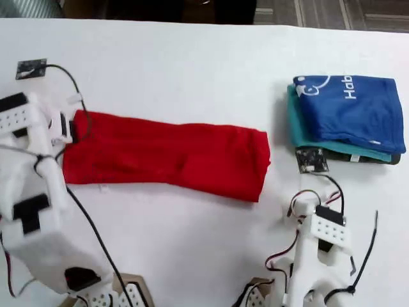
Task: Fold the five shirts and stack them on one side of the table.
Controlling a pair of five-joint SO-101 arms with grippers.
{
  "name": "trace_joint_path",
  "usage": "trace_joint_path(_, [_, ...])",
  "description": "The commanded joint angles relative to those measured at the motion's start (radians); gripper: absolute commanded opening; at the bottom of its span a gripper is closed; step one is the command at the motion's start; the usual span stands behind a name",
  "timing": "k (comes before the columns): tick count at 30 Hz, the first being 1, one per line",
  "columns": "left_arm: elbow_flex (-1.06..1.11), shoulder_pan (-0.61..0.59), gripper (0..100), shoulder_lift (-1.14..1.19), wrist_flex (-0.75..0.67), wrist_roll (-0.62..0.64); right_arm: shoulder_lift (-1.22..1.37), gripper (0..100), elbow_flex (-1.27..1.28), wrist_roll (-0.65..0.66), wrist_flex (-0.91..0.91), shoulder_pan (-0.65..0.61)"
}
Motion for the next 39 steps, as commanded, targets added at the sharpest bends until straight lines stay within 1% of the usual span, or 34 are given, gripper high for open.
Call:
trace_joint_path(1, [-0.236, -0.011, 20, 0.166, 0.066, -0.002, -0.027, 1.9, -0.005, 0.005, -0.015, 0.01])
trace_joint_path(4, [-0.441, -0.011, 21, 0.325, 0.129, 0.026, -0.027, 1.9, -0.005, 0.005, -0.015, 0.01])
trace_joint_path(12, [-0.935, -0.003, 21, 0.741, 0.339, 0.029, -0.024, 1.9, -0.005, 0.005, -0.015, 0.01])
trace_joint_path(17, [-1.218, 0.06, 20, 0.91, 0.519, 0.023, -0.022, 1.9, -0.005, 0.005, -0.015, 0.01])
trace_joint_path(20, [-1.236, 0.078, 20, 0.919, 0.52, 0.023, -0.022, 1.9, -0.005, 0.005, -0.015, 0.01])
trace_joint_path(25, [-1.156, 0.098, 20, 0.91, 0.519, 0.023, -0.022, 1.9, -0.005, 0.003, -0.015, 0.01])
trace_joint_path(27, [-1.144, 0.107, 14, 0.908, 0.519, 0.002, -0.022, 1.9, -0.005, 0.003, -0.015, 0.01])
trace_joint_path(29, [-1.141, 0.11, 3, 0.908, 0.52, -0.018, -0.021, 1.9, -0.005, 0.003, -0.015, 0.01])
trace_joint_path(30, [-1.141, 0.11, 1, 0.908, 0.52, -0.02, -0.021, 1.9, -0.005, 0.003, -0.015, 0.01])
trace_joint_path(31, [-1.139, 0.11, 3, 0.908, 0.52, -0.023, -0.021, 1.9, -0.005, 0.003, -0.015, 0.01])
trace_joint_path(35, [-1.144, 0.103, 3, 0.908, 0.52, -0.025, -0.021, 1.9, -0.005, 0.003, -0.016, 0.01])
trace_joint_path(39, [-1.147, 0.046, 3, 0.908, 0.52, -0.026, -0.021, 1.9, -0.005, 0.003, -0.016, 0.01])
